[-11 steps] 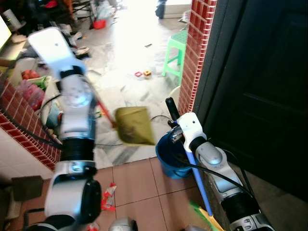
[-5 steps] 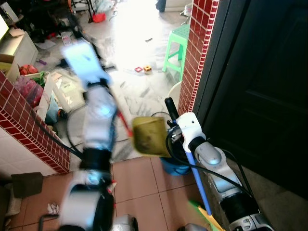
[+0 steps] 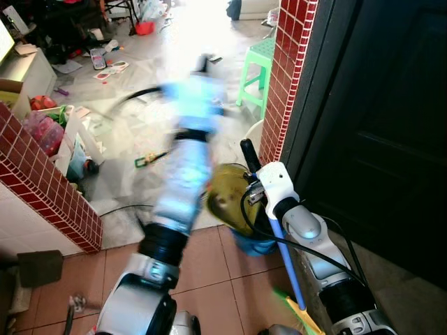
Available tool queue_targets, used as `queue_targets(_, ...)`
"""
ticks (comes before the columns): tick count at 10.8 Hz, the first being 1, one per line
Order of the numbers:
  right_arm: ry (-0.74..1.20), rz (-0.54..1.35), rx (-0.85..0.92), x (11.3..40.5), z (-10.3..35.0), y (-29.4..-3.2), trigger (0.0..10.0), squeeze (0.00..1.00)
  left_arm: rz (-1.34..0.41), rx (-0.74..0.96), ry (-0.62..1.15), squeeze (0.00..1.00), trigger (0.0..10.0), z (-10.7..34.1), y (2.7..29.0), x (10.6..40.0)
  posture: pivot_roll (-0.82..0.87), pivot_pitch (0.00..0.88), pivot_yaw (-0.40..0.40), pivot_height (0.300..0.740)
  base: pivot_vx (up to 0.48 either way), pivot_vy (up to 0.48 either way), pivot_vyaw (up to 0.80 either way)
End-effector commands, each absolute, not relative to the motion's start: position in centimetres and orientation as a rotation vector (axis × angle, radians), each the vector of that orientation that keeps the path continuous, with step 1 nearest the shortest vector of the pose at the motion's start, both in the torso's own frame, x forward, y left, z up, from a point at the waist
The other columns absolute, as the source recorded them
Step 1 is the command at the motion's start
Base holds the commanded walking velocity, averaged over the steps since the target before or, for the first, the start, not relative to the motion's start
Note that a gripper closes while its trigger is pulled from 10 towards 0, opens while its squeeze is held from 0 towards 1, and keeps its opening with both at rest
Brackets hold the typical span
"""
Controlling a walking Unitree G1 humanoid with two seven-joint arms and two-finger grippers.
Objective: Sweep floor
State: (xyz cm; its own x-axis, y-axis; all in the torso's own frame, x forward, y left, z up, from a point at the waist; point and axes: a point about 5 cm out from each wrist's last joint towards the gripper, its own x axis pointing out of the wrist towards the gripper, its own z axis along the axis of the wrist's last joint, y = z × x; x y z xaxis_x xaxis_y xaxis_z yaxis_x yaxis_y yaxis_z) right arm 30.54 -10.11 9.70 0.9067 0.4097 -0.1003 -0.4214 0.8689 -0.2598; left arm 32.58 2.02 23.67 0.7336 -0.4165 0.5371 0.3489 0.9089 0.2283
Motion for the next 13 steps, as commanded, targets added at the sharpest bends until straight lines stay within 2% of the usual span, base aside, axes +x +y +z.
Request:
queue_targets(1,-0.035,0.426,-0.273,31.0,11.3,-9.8,10.0,0.00,-0.619,0.246,-0.724,0.00,10.0,24.6,0.2,31.0,-0.09,0.022,0.095,0.740,0.000,0.000,0.00)
queue_targets(3,-0.074,0.424,-0.268,30.9,11.7,-9.5,10.0,0.00,-0.939,0.297,-0.617,0.00,10.0,22.3,-2.1,28.7,-0.10,0.025,0.094,0.740,0.000,0.000,0.00)
queue_targets(4,-0.086,0.428,-0.265,31.0,12.0,-9.6,10.0,0.00,-0.989,0.359,-0.630,0.00,10.0,21.9,-2.5,28.1,-0.09,0.026,0.087,0.740,0.000,0.000,0.00)
queue_targets(7,-0.088,0.426,-0.274,31.3,12.0,-9.6,10.0,0.00,-1.003,0.370,-0.650,0.00,10.0,22.6,-2.3,27.9,-0.09,0.025,0.083,0.740,0.000,0.000,0.00)
queue_targets(8,-0.090,0.428,-0.274,31.3,12.0,-9.5,10.0,0.00,-0.967,0.340,-0.659,0.00,10.0,23.1,-2.0,28.1,-0.09,0.024,0.083,0.740,0.000,0.000,0.00)
queue_targets(9,-0.091,0.434,-0.274,31.1,12.0,-9.3,10.0,0.00,-0.783,0.285,-0.731,0.00,10.0,25.5,-0.4,29.4,-0.10,0.025,0.082,0.740,0.000,0.000,0.00)
queue_targets(10,-0.091,0.434,-0.275,31.1,12.0,-9.4,10.0,0.00,-0.674,0.218,-0.767,0.00,10.0,27.3,0.9,30.2,-0.10,0.025,0.079,0.740,0.000,0.000,0.00)
queue_targets(11,-0.098,0.418,-0.304,31.2,11.9,-9.7,10.0,0.00,-0.472,0.096,-0.827,0.00,10.0,30.9,4.3,31.5,-0.09,0.025,0.072,0.740,0.000,0.000,0.00)
queue_targets(12,-0.098,0.402,-0.307,31.3,11.8,-9.9,10.0,0.00,-0.400,0.061,-0.847,0.00,10.0,32.1,5.8,31.9,-0.09,0.025,0.072,0.740,0.000,0.000,0.00)
queue_targets(13,-0.063,0.423,-0.299,31.4,11.5,-10.0,10.0,0.00,-0.239,0.014,-0.899,0.00,10.0,34.6,9.0,32.2,-0.09,0.027,0.069,0.740,0.000,0.000,0.00)
